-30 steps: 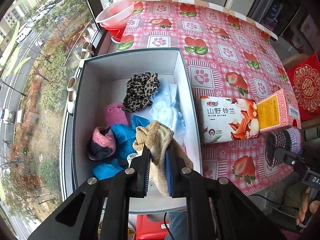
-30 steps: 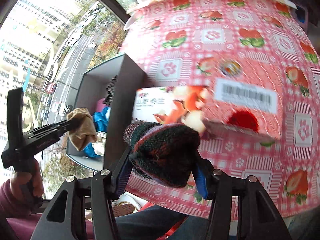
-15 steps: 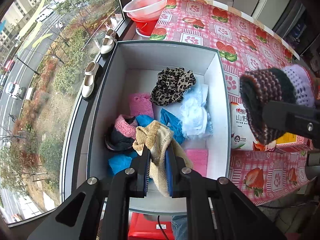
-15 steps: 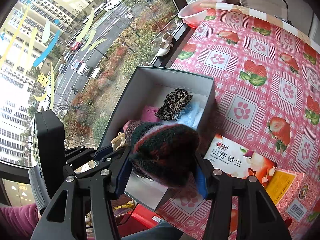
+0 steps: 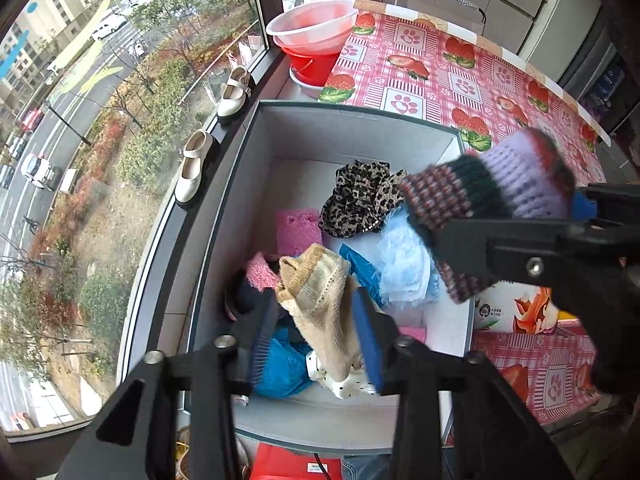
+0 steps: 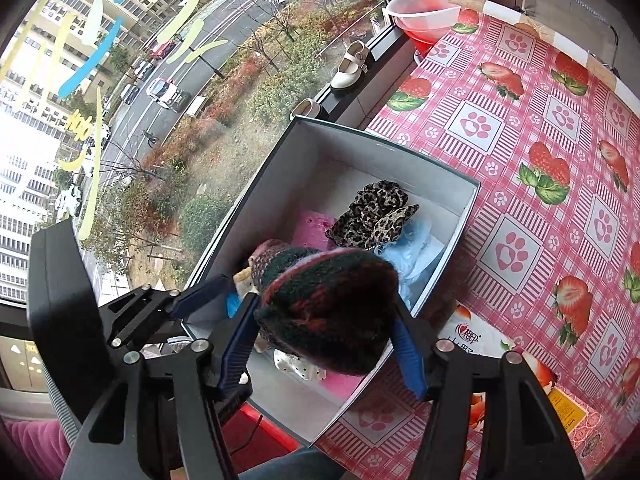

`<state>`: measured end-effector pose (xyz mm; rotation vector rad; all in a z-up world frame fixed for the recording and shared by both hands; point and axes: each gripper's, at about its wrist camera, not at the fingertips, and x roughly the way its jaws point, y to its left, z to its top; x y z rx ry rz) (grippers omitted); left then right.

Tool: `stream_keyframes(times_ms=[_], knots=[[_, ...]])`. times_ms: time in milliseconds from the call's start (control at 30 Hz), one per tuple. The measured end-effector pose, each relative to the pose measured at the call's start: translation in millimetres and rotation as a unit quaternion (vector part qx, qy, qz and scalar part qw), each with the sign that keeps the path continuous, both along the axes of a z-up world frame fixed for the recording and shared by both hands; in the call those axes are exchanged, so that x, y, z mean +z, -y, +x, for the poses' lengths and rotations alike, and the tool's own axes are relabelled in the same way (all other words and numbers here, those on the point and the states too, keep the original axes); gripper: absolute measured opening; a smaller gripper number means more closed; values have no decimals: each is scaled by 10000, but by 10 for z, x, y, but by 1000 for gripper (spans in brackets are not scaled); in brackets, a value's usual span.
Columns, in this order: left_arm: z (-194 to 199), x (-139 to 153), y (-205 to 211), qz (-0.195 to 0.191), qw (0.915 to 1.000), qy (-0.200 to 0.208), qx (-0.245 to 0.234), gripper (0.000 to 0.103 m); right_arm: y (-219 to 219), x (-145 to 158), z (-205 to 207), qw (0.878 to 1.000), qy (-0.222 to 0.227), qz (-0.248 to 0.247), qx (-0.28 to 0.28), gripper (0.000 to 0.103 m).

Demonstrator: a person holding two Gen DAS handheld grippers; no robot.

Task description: Organize soft objects

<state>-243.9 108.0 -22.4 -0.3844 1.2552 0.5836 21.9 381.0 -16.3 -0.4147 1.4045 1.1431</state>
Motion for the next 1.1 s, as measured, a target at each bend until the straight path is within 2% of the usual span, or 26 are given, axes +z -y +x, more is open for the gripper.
stream_keyframes(times_ms=[33, 67, 133, 267, 367, 1100], knots=[[-6, 50, 10, 138, 9999, 66, 23, 75, -25, 1, 16, 10000, 26, -44, -3, 84], [-17, 98, 8, 244, 9996, 132, 56, 79, -38, 8, 34, 10000, 37, -77, -31, 94], [-35, 169, -3, 286, 9993, 231, 116, 80, -37, 37, 71, 9997, 118, -146, -123, 102], [-33, 156, -65, 60, 9997, 141, 170, 80, -30, 31, 110, 9982, 193, -533, -192, 102], [-31, 151, -71, 74, 9998, 88, 187, 80, 3, 29, 89, 9967, 272, -742, -171, 102], [-105, 58, -28, -32, 9994, -212, 274, 80, 61, 30, -63, 9952, 335, -923, -27, 102]])
